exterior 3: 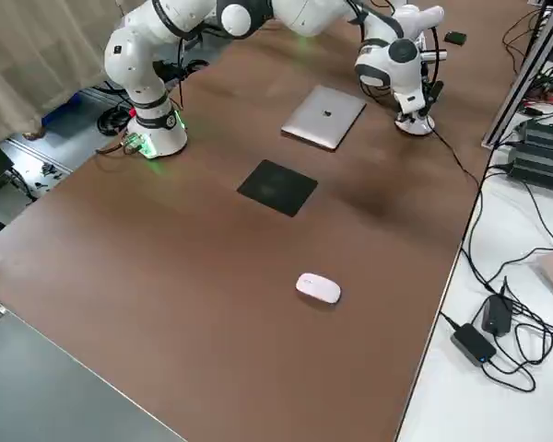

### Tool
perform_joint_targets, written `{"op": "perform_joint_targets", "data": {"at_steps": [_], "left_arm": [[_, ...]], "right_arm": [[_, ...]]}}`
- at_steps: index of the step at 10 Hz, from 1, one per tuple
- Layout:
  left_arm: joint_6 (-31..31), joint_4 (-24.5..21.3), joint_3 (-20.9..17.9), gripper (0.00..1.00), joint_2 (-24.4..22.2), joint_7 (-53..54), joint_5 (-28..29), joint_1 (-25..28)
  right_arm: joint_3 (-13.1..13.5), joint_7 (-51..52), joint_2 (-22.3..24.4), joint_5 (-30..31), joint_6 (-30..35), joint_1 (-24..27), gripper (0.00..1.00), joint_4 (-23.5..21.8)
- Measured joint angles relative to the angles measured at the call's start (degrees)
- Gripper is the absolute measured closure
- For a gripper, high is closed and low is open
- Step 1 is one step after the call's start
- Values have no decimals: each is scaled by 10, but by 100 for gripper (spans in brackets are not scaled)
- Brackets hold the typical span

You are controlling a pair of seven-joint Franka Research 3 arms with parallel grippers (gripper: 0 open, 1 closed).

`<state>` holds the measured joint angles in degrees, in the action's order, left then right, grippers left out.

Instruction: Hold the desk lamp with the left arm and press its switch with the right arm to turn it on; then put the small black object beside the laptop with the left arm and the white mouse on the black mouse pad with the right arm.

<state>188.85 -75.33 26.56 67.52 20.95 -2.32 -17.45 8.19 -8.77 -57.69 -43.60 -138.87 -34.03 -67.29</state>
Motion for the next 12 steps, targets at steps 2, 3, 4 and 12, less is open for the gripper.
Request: {"op": "perform_joint_targets", "data": {"at_steps": [2,3,4,12], "left_arm": [[0,0,0,85,0,0,0,0],[0,0,0,85,0,0,0,0],[0,0,0,85,0,0,0,0],[0,0,0,85,0,0,0,0]], "right_arm": [[0,0,-1,0,-1,-2,99,0],[0,0,-1,0,-2,-2,99,0],[0,0,-1,0,-2,-2,99,0],[5,0,0,6,-8,3,99,29]]}}
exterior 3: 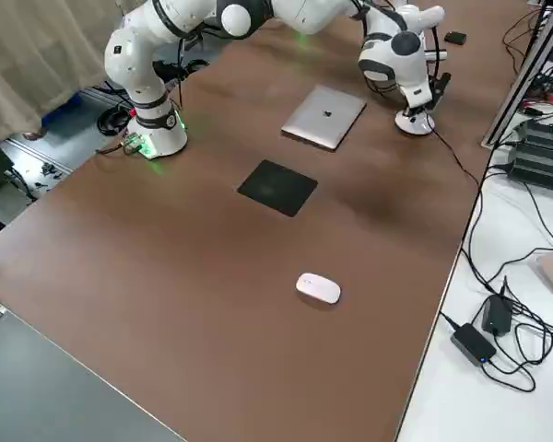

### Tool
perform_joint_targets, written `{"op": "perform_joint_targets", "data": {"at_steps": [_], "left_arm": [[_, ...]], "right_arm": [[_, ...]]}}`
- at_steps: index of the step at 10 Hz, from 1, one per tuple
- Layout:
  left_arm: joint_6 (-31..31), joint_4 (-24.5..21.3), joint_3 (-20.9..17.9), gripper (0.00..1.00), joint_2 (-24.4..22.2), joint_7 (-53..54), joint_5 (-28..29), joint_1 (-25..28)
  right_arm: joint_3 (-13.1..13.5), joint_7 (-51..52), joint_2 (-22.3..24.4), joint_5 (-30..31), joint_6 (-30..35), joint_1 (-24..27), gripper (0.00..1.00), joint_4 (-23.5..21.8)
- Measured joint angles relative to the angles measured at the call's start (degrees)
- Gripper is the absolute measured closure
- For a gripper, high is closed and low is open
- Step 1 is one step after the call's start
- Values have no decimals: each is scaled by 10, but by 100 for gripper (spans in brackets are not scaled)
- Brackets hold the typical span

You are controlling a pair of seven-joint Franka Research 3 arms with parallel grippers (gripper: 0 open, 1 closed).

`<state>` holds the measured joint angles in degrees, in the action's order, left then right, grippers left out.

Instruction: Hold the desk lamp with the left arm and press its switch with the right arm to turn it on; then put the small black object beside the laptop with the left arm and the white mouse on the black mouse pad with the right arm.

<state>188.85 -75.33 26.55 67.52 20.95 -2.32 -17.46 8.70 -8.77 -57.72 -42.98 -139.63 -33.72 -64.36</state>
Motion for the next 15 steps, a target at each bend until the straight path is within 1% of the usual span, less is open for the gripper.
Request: {"op": "perform_joint_targets", "data": {"at_steps": [2,8,15], "left_arm": [[0,0,0,85,0,0,0,0],[0,0,0,85,0,0,0,0],[0,0,0,85,0,0,0,0]], "right_arm": [[0,0,0,16,0,3,99,0],[-1,0,-22,18,-27,4,99,5],[-2,0,-23,38,-21,3,99,12]]}}
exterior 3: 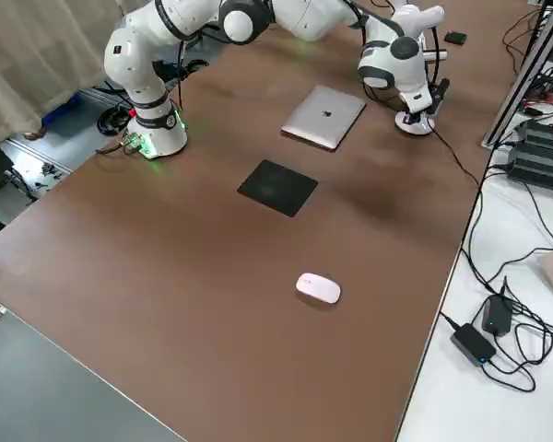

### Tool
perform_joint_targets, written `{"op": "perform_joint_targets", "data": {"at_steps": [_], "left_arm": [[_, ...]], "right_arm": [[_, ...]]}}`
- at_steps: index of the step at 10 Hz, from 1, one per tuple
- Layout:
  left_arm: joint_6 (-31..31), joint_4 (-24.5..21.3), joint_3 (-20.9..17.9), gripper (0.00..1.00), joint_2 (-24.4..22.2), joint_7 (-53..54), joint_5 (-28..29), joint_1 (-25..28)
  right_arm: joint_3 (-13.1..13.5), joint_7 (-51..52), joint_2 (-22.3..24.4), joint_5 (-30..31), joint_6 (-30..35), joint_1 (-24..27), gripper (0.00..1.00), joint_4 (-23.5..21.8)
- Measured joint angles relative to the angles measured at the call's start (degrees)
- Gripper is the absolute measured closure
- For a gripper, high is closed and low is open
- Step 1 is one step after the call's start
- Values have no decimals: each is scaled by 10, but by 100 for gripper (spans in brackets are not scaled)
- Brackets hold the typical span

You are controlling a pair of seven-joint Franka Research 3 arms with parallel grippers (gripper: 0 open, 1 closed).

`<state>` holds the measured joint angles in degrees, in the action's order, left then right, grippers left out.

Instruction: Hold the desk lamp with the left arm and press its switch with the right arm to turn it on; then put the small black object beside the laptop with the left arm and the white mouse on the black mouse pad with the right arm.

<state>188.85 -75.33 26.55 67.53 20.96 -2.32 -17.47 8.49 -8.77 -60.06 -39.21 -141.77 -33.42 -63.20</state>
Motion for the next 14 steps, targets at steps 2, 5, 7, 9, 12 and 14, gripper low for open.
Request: {"op": "perform_joint_targets", "data": {"at_steps": [2,5,7,9,12,14], "left_arm": [[0,0,0,85,0,0,0,0],[0,0,0,85,0,0,0,0],[0,0,0,85,0,0,0,0],[0,0,0,85,0,0,0,0],[0,0,0,85,0,3,0,0],[0,0,0,85,0,4,0,0]], "right_arm": [[-1,0,0,0,7,-2,99,0],[-1,0,0,0,15,-3,99,-2],[-1,0,0,0,16,-3,99,-3],[-1,0,0,1,16,-4,99,-3],[-1,0,0,3,15,-10,99,-3],[-12,-1,1,3,14,-21,99,-3]]}}
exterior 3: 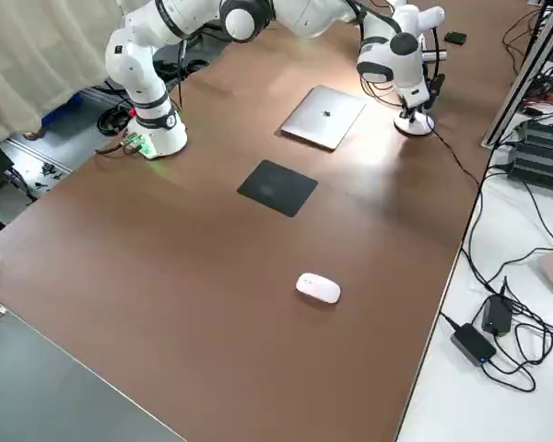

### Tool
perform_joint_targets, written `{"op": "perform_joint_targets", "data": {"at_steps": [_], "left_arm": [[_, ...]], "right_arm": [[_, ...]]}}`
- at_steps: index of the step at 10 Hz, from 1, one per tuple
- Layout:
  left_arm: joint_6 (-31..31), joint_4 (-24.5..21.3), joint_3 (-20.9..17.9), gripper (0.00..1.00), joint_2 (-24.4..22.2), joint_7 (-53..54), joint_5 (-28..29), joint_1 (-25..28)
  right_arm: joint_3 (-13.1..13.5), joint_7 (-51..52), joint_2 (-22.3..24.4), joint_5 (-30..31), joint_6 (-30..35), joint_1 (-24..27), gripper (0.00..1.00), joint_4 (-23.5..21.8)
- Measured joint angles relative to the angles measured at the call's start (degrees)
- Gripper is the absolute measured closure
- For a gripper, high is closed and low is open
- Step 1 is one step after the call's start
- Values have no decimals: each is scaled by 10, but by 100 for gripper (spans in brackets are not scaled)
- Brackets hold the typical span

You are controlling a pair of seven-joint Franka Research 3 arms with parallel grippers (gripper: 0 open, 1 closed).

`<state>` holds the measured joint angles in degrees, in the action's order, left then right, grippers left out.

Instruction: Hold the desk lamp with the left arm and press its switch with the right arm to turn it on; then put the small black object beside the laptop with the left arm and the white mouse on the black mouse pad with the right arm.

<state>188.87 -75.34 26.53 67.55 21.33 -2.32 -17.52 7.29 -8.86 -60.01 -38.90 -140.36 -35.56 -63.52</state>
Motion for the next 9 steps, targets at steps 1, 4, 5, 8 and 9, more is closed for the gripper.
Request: {"op": "perform_joint_targets", "data": {"at_steps": [1,4,5,8,9], "left_arm": [[0,0,0,85,0,0,0,0],[0,0,0,85,0,0,0,0],[0,0,0,85,0,0,0,0],[-1,0,0,73,1,-2,0,-2],[0,-1,1,58,2,-3,0,-4]], "right_arm": [[-4,-1,0,0,0,-5,99,0],[-2,-4,11,0,38,2,99,4],[0,-5,25,0,70,16,99,6],[4,-4,71,40,170,78,90,7],[4,-4,74,51,190,98,75,6]]}}
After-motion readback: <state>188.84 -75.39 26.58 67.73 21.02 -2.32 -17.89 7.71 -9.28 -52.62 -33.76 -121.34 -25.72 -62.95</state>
